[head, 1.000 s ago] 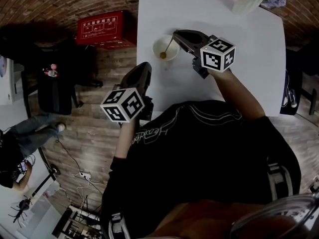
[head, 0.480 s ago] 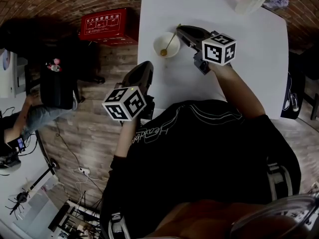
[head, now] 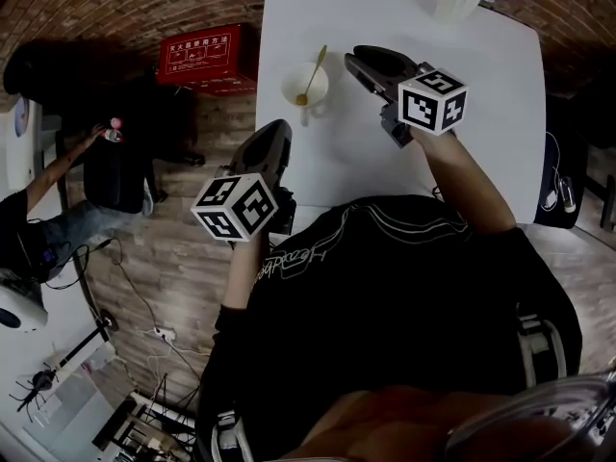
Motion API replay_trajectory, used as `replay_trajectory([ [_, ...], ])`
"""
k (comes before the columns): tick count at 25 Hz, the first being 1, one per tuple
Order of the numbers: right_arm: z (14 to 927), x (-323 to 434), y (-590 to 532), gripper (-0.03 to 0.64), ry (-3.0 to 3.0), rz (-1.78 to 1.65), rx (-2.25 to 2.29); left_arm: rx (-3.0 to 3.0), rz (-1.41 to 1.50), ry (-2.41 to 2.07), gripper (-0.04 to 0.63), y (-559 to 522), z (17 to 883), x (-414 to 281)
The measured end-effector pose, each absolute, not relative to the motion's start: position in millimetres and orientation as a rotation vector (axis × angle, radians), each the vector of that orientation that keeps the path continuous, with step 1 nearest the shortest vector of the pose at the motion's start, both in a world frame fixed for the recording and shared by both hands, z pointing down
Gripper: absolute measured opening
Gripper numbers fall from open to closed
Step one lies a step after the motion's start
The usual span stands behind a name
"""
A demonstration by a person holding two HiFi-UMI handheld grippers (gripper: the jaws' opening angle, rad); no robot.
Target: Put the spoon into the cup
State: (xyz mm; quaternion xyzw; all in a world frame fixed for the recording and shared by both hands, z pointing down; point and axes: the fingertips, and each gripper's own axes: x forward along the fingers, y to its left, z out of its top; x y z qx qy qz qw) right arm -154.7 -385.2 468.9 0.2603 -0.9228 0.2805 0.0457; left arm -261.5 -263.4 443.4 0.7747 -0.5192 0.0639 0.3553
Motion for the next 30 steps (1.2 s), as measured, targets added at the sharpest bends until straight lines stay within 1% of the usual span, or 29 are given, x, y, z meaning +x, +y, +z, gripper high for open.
replay_trajectory([
  [6, 410.9, -135.4, -336.1, 0.063, -2.93, 0.691, 0.675, 2.05, 0.115, -1.335, 0.007, -245.2, 417.1, -233.6],
  [12, 372.9, -123.6, -287.8, 0.012, -3.023, 0.633, 0.529, 2.097, 0.068, -1.331, 0.008, -227.9, 393.4, -213.0],
  [15, 361.4, -119.7, -273.7, 0.002, -3.06, 0.626, 0.48, 2.123, 0.055, -1.329, 0.008, -222.4, 384.8, -205.7],
  [25, 348.5, -122.5, -239.7, -0.003, -3.08, 0.708, 0.342, 2.148, 0.034, -1.341, 0.008, -201.1, 368.1, -198.1],
  [30, 342.4, -124.6, -227.9, -0.003, -3.087, 0.631, 0.319, 2.157, 0.035, -1.345, 0.008, -192.6, 363.7, -194.6],
])
